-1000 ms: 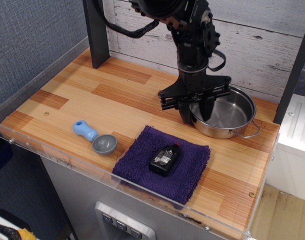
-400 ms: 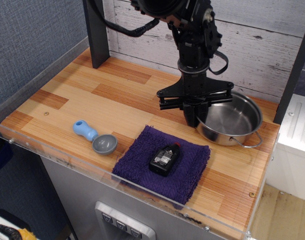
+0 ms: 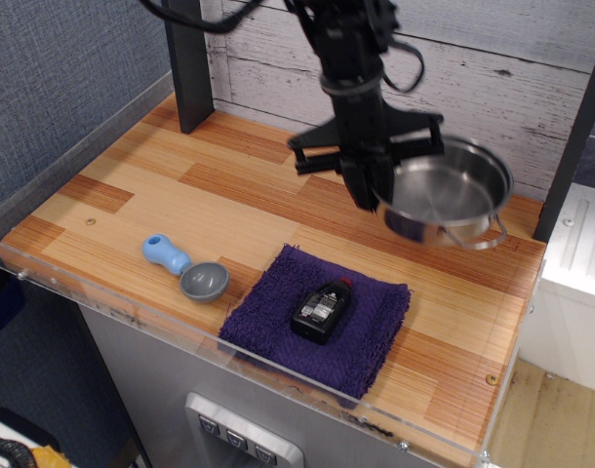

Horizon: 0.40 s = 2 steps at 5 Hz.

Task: Pickup the bowl and place it on the top left of the table.

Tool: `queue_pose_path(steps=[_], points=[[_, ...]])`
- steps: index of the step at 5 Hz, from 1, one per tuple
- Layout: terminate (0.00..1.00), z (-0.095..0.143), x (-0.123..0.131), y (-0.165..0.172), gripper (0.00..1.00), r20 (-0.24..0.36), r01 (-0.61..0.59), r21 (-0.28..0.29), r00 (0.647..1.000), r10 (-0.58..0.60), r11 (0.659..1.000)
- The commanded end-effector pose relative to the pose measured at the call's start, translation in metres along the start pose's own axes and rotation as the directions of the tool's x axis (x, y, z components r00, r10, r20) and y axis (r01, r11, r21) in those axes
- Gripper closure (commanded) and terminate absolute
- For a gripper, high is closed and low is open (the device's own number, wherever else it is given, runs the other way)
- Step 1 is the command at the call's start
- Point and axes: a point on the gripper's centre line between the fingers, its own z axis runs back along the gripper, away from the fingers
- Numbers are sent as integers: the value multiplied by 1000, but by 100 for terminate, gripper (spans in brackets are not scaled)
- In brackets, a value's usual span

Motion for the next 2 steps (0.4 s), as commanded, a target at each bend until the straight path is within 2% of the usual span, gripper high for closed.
queue_pose_path(steps=[1, 2], points=[[0, 71, 22, 27, 100, 111, 34, -87, 993, -24, 996], [0, 82, 35, 59, 100, 135, -11, -77, 991, 21, 997]])
